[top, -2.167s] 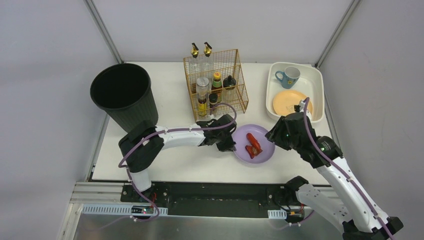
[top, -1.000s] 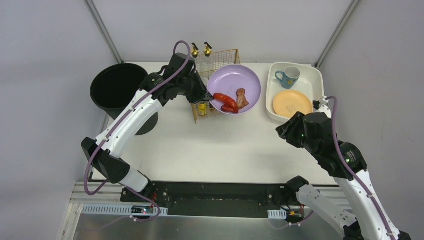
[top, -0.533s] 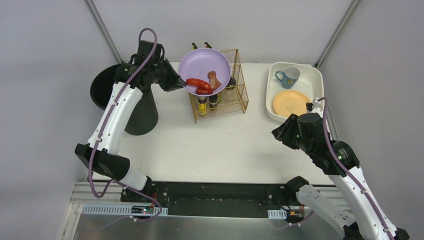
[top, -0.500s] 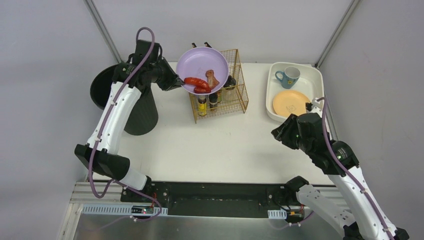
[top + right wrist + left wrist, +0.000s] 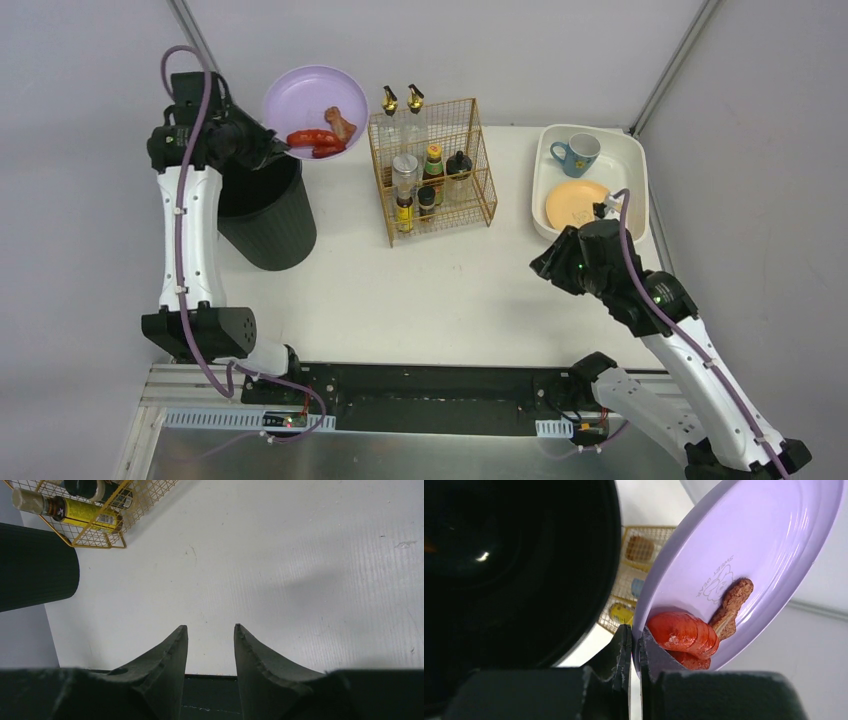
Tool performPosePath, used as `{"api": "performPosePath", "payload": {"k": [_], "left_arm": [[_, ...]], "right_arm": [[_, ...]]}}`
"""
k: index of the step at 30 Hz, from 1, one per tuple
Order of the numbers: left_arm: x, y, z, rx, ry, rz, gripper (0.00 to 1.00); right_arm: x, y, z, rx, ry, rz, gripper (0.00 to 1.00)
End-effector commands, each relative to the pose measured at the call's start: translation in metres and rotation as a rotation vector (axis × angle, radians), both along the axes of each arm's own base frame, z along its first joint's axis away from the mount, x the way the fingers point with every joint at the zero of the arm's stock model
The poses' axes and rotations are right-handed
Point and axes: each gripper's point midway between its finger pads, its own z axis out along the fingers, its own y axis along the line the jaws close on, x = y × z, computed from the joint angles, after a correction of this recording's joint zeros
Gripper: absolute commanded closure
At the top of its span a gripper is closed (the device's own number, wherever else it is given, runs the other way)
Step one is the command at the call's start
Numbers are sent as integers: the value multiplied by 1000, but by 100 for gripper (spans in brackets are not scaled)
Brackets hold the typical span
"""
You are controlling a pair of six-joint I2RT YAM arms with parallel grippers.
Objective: Clear the kitchen counter
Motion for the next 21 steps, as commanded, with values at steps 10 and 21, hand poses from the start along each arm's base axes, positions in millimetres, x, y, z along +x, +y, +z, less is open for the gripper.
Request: {"api": "performPosePath", "payload": {"k": [10,21], "left_arm": [[-42,80,62,138,-163,195,100],[-81,139,47,242,-88,366,100]], "right_arm": [[7,17,-7,22,18,65,58],[9,24,-11,14,36,107,58]]}}
